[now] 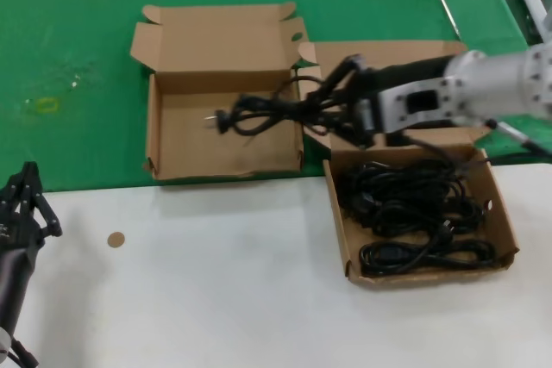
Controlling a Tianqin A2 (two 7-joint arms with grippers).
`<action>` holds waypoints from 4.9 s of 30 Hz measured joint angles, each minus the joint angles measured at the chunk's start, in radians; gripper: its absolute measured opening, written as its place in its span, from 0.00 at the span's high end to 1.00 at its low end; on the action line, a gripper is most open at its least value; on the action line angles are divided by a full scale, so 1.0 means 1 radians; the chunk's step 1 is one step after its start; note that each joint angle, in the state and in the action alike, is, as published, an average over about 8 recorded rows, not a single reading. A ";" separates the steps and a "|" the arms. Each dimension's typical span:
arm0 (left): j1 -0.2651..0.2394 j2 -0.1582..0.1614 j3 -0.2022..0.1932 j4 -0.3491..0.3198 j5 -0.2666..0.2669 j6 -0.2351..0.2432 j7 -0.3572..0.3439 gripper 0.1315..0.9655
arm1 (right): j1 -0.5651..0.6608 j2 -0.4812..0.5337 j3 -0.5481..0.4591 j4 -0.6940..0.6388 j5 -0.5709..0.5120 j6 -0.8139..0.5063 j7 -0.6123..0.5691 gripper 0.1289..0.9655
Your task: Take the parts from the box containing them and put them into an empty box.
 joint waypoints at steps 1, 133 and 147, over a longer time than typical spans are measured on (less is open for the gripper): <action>0.000 0.000 0.000 0.000 0.000 0.000 0.000 0.98 | 0.002 -0.015 -0.006 -0.005 -0.005 0.007 0.003 0.94; 0.000 0.000 0.000 0.000 0.000 0.000 0.001 0.60 | -0.263 -0.334 0.165 -0.275 0.243 0.544 -0.173 0.00; 0.000 0.000 0.000 0.000 0.000 0.000 0.000 0.24 | -0.457 -0.324 0.262 -0.122 0.323 0.674 -0.057 0.00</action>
